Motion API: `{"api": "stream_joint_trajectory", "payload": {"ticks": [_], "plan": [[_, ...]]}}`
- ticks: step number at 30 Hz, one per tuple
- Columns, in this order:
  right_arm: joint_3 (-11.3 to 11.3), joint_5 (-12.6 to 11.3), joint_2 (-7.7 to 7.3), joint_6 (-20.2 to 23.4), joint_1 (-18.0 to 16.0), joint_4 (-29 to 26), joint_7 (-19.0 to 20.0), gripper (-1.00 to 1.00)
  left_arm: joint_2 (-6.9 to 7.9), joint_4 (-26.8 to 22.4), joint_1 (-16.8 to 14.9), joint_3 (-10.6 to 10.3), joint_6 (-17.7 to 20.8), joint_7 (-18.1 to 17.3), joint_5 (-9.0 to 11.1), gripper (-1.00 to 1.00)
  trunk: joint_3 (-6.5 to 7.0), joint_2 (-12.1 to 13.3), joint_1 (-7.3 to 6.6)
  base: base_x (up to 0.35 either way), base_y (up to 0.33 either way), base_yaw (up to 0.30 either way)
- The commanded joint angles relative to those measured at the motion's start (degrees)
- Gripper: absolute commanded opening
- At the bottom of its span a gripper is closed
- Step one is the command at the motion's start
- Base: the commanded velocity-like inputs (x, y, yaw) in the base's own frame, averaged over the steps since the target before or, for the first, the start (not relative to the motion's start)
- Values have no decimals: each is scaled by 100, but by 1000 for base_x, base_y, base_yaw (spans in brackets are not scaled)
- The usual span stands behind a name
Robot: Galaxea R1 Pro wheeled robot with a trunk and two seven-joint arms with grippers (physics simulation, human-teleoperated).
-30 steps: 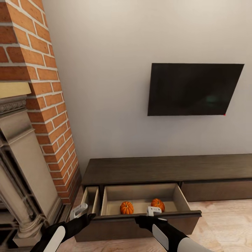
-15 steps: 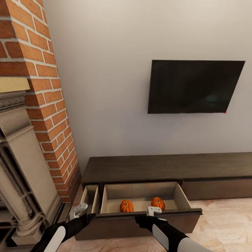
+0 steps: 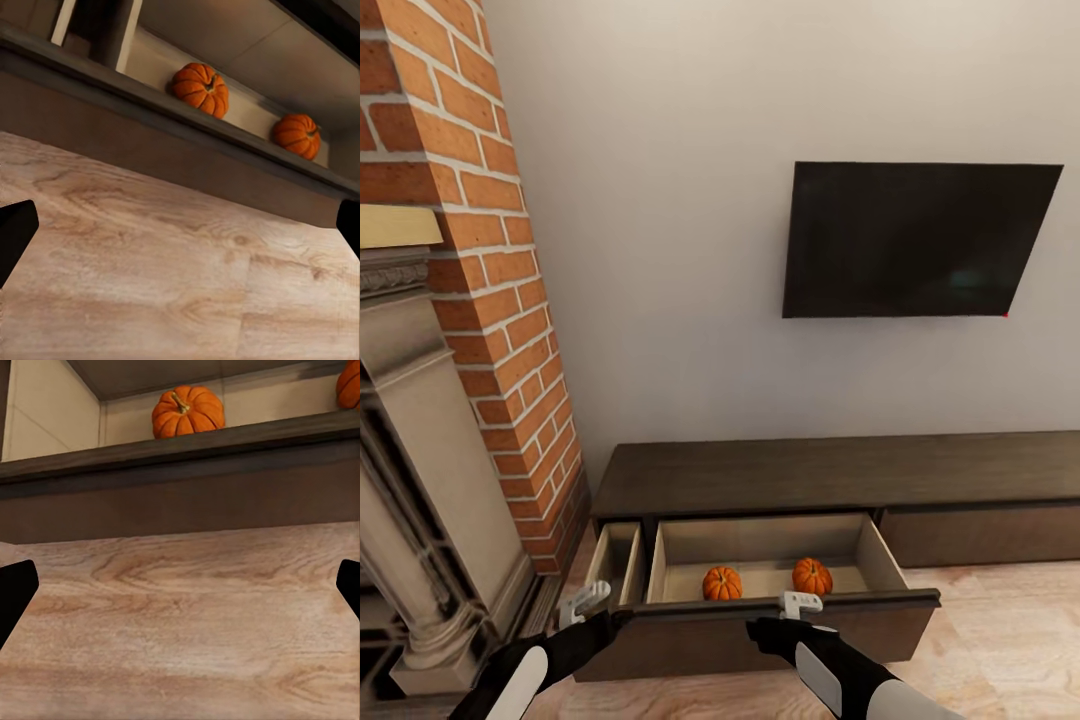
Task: Place each of the two pumpkins and all three candles from the living room inside a cabinet in the living room (use any cabinet), then make sure every cabinet is closed, and position the cauldron so it is next to a table in the living room.
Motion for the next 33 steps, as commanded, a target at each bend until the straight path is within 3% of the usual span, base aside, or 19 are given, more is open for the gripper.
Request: {"api": "stream_joint_trajectory", "payload": {"ticks": [1, 4, 8, 13, 22, 28, 33], "plan": [[38, -37, -2, 18, -5, -7, -30, 100, -4, 21, -3, -17, 7, 41, 46, 100, -24, -45, 22, 0, 0, 0], [27, -37, -3, 18, -5, -4, -31, 100, -39, 282, -3, -55, -133, 50, -38, 100, -78, -165, 88, 0, 0, 0], [6, -40, -17, 18, -5, 0, -32, 100, -51, 554, -3, -84, -710, 48, -153, 100, -150, -326, 176, 0, 0, 0], [3, -136, -19, 18, -5, 1, -27, 100, -64, 974, -3, -89, -1059, 45, -309, 100, -240, -526, 286, 0, 0, 0], [2, -329, -19, 18, -11, 21, -23, 100, -84, 1426, -3, -269, -1429, 52, -327, 100, -401, -887, 483, 0, 0, 0], [7, -377, -10, -96, -22, 35, -38, 100, -112, 1633, -3, -488, -1991, 54, -321, 100, -509, -1128, 615, 0, 0, 0], [11, -367, 23, -356, -22, 439, -40, 100, -115, 1648, -3, -526, -2080, 54, -333, 100, -599, -1328, 725, 0, 0, 0]]}}
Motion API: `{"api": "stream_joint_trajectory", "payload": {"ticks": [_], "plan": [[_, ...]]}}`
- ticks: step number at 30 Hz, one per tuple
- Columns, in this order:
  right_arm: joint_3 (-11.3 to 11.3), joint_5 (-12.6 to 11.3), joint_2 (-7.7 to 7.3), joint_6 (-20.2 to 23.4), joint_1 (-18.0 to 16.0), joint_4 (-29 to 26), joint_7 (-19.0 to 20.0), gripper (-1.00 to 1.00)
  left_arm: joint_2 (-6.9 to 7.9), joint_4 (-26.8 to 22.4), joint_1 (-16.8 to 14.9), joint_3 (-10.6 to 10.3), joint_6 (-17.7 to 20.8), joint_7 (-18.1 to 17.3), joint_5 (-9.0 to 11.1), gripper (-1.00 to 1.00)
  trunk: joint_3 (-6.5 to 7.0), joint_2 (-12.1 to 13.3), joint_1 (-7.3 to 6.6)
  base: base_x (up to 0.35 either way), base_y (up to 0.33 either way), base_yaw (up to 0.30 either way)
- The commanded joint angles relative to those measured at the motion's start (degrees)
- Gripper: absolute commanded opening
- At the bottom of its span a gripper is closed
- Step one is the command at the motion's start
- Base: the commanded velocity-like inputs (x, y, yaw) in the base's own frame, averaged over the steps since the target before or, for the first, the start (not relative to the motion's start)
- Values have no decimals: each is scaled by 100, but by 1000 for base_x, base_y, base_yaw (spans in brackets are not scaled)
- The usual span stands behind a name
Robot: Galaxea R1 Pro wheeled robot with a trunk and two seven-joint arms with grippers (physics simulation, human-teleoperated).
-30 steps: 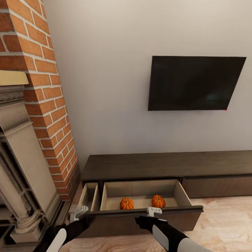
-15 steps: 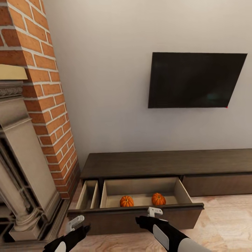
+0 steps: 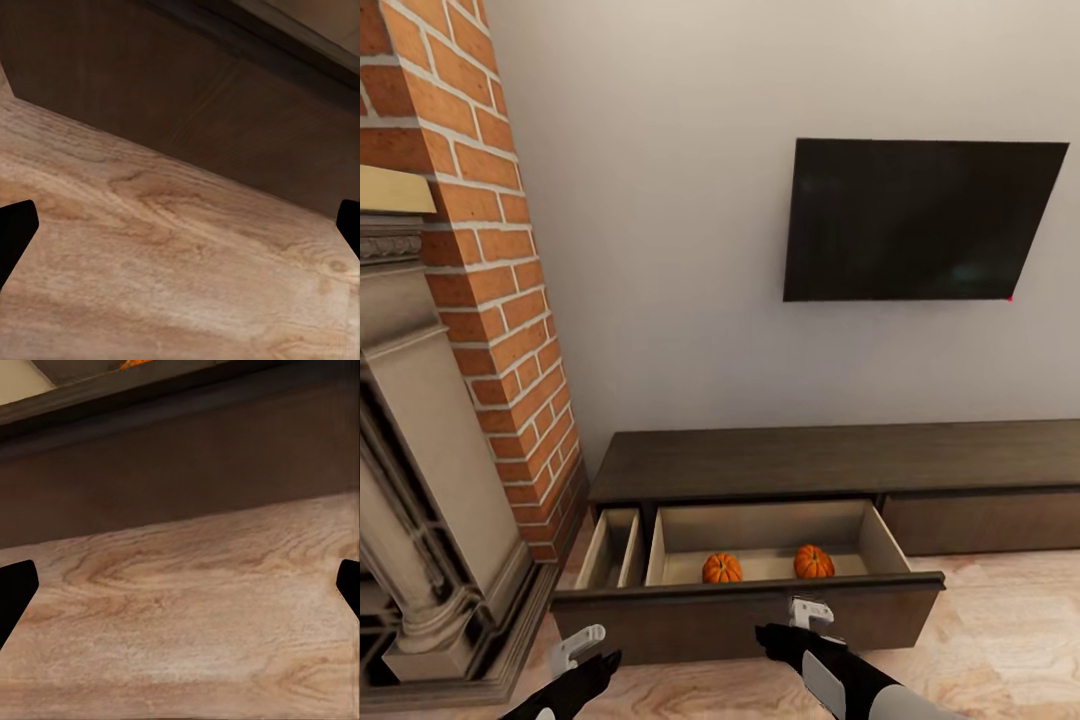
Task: Place each of the two pumpkins and all three candles from the living room inside a cabinet in the living room (use any cabinet), then make sure every cabinet is closed, and position the cauldron so it is next to a table in the living room.
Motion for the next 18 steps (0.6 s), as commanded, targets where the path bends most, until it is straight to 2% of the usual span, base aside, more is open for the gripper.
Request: {"api": "stream_joint_trajectory", "payload": {"ticks": [1, 10, 14, 18], "plan": [[40, -32, 6, -18, -6, 48, -29, 100, 7, -10, -3, -30, 8, 35, 51, 100, -24, -44, 22, 0, 0, 0], [40, -37, -31, -225, -7, 152, -25, 100, 7, -9, -3, -40, -1, 35, 36, 100, -186, -405, 220, 0, 0, 0], [40, -36, -10, -757, -6, 267, -48, 100, 7, -10, -3, -124, -61, 35, 36, 100, -257, -566, 307, 0, 0, 0], [45, -28, 18, -1375, -9, 605, -64, 100, 7, -9, -3, -216, -450, 40, 32, 100, -329, -726, 395, 0, 0, 0]]}}
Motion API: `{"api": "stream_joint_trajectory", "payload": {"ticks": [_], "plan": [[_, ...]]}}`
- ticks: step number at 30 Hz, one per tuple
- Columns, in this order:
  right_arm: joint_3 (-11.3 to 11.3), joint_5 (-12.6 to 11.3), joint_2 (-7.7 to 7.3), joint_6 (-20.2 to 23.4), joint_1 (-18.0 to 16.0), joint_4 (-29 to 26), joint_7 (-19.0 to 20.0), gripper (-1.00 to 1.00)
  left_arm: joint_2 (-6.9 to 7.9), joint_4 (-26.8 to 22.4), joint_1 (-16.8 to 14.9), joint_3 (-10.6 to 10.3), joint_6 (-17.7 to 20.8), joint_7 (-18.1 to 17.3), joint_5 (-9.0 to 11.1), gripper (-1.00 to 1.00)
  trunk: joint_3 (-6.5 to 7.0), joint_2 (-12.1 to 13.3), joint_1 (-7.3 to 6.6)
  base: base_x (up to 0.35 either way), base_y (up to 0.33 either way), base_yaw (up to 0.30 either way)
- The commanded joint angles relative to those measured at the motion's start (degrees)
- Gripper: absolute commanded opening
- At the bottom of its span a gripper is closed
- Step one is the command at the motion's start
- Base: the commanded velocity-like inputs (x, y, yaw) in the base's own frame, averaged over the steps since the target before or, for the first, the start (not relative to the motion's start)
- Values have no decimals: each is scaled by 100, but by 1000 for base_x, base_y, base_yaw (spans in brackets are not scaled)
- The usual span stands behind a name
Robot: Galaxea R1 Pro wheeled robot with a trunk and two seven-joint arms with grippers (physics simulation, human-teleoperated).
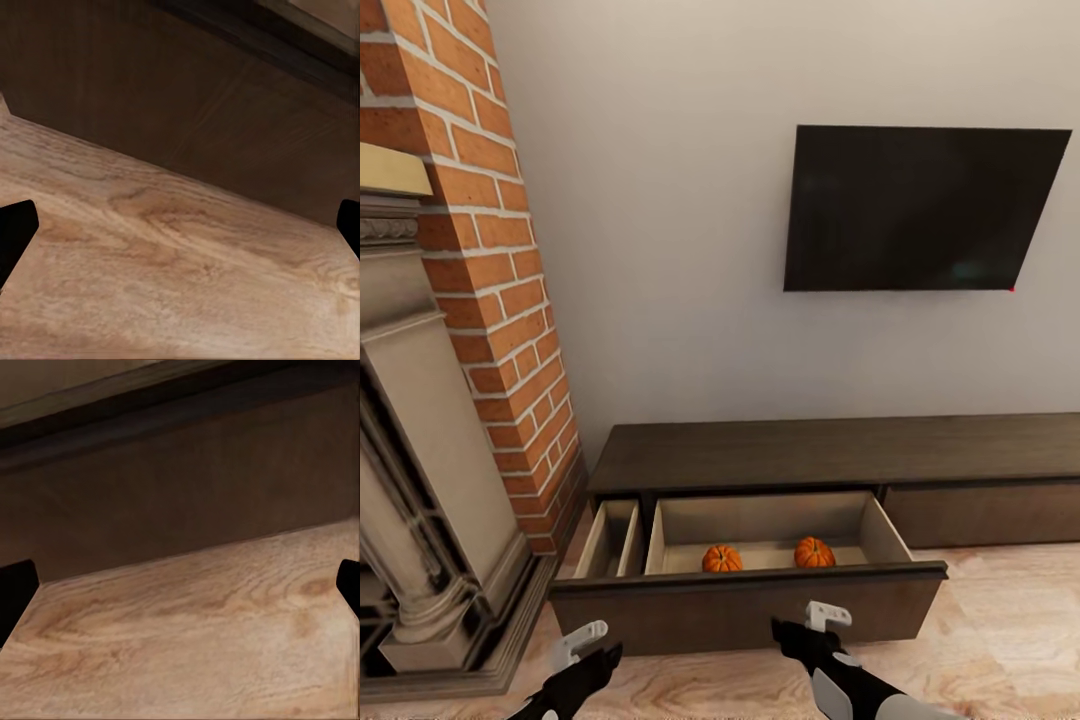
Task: Place each of the two pumpkins and all three candles from the living room inside a cabinet in the living room (use any cabinet), then make sure every cabinet is closed, and position the cauldron so it is next to a table in the living room.
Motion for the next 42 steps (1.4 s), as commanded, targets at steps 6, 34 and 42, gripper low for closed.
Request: {"api": "stream_joint_trajectory", "payload": {"ticks": [6, 34, 42], "plan": [[54, 4, 2, -468, -7, 97, -35, 100, 8, -11, -3, -232, -183, 64, 49, 100, -114, -245, 132, 0, 0, 0], [106, 127, 1, -1672, -8, 95, 40, 100, 0, -50, 6, -254, -1020, 39, 84, 100, -617, -1368, 747, 0, 0, 0], [104, 170, 2, -1668, -8, 95, 42, 100, -18, -108, 0, -322, -1056, 55, 60, 100, -760, -1689, 922, 0, 0, 0]]}}
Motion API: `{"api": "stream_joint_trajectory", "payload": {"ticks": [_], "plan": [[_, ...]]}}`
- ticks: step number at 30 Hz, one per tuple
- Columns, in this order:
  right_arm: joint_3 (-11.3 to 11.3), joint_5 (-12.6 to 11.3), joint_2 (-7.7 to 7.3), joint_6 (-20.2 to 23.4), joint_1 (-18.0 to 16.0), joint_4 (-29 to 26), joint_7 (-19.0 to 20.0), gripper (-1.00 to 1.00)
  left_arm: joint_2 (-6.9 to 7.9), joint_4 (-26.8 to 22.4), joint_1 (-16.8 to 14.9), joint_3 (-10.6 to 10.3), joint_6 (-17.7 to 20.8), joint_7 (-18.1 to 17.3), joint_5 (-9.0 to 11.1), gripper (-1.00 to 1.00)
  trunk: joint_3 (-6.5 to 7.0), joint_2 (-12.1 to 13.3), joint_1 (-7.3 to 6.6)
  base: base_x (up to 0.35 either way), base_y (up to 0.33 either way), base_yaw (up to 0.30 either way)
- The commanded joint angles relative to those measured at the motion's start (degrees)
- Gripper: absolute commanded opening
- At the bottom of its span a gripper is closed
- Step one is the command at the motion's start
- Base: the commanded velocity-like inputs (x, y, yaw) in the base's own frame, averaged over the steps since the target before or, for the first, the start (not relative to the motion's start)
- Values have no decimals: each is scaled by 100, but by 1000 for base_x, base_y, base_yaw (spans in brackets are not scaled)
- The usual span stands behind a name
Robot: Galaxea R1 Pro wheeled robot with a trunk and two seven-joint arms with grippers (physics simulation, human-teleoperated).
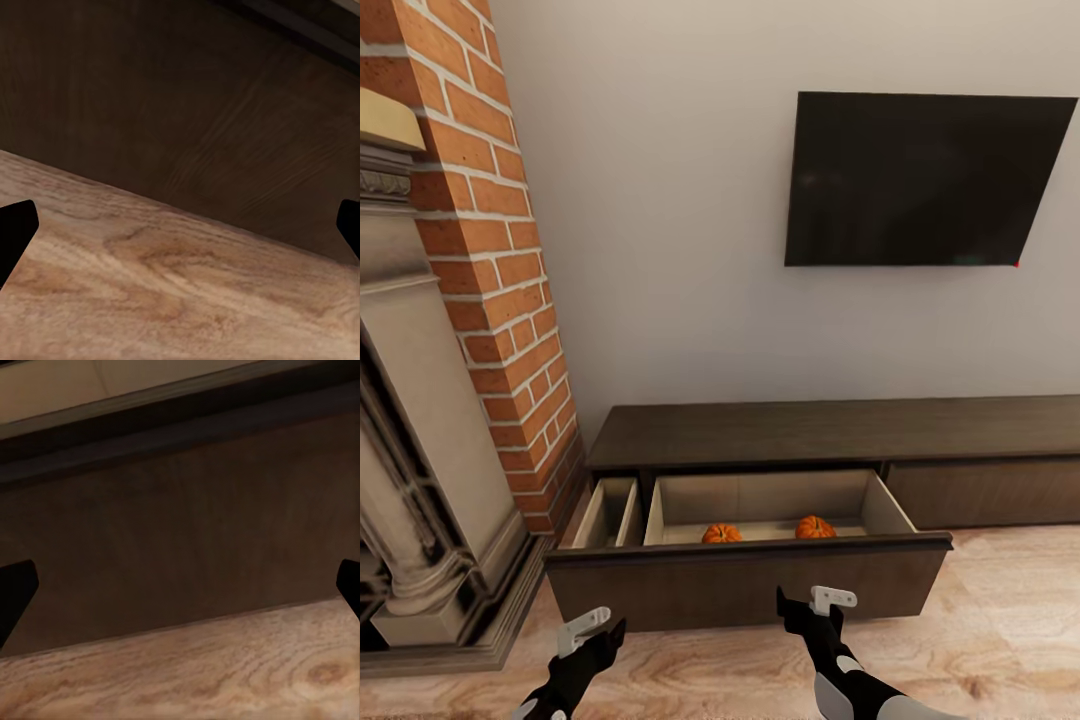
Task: Place each of the two pumpkins and all three candles from the living room inside a cabinet in the living room (use any cabinet), then make sure every cabinet is closed, and position the cauldron so it is next to a table in the living room.
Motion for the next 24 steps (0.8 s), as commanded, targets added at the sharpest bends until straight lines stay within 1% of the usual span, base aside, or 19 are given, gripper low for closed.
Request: {"api": "stream_joint_trajectory", "payload": {"ticks": [1, 5, 7, 13, 24], "plan": [[49, -27, 0, -18, -4, 2, -26, 100, 1, -1, -6, -47, -96, 38, 54, 100, -24, -44, 21, 0, 0, 0], [52, -26, 1, -1, -4, 2, -26, 100, -18, -3, -7, -60, -496, 27, 60, 100, -96, -204, 109, 0, 0, 0], [52, -26, 1, 8, -4, 2, -26, 100, -23, -21, -7, -82, -591, 23, 64, 100, -132, -285, 153, 0, 0, 0], [52, -31, 1, 14, -4, 2, -26, 100, -22, -182, -7, -99, -652, 21, 57, 100, -239, -525, 285, 0, 0, 0], [52, -27, 1, 15, -4, 2, -26, 100, -18, -211, -7, -99, -657, 17, 65, 100, -437, -966, 527, 0, 0, 0]]}}
